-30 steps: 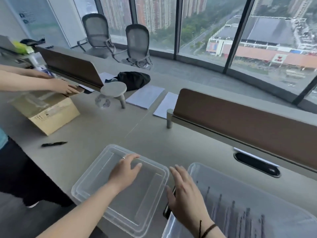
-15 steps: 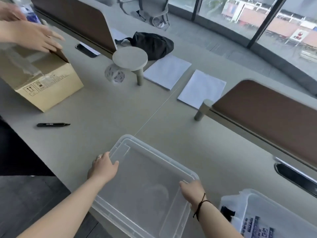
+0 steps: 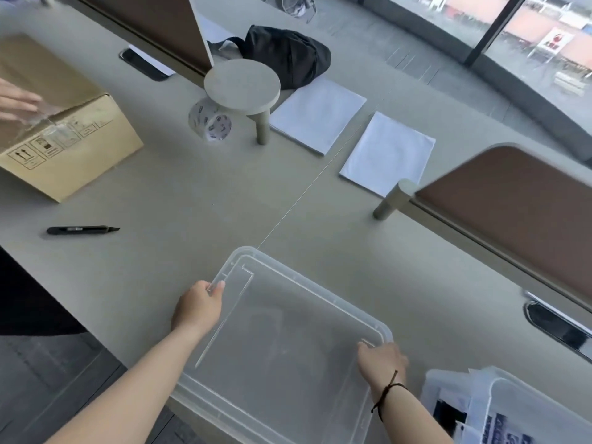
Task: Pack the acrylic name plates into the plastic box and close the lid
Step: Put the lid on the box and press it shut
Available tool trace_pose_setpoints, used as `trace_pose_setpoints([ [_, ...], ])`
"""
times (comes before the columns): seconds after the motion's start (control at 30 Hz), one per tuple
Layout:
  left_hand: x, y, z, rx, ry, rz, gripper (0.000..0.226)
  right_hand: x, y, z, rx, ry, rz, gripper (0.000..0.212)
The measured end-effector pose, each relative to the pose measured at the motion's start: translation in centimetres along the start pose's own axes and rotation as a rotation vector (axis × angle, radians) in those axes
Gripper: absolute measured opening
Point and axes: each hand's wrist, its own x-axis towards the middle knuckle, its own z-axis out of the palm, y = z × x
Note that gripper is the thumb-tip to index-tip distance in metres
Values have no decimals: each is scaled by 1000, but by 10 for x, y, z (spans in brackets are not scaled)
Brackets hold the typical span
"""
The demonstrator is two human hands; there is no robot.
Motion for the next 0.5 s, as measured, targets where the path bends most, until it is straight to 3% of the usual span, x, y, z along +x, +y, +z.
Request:
trace_pose_setpoints([
  [0.33,-7,4,-35,-186,116,100,56,-12,5,-16,307,-28,-45,60],
  [0.43,-11,12,-51,-356,147,108,61,-16,-2,-36,488,-1,-87,64],
  [0.5,-18,22,-61,-563,152,98,58,-25,-13,-58,625,11,-146,55],
])
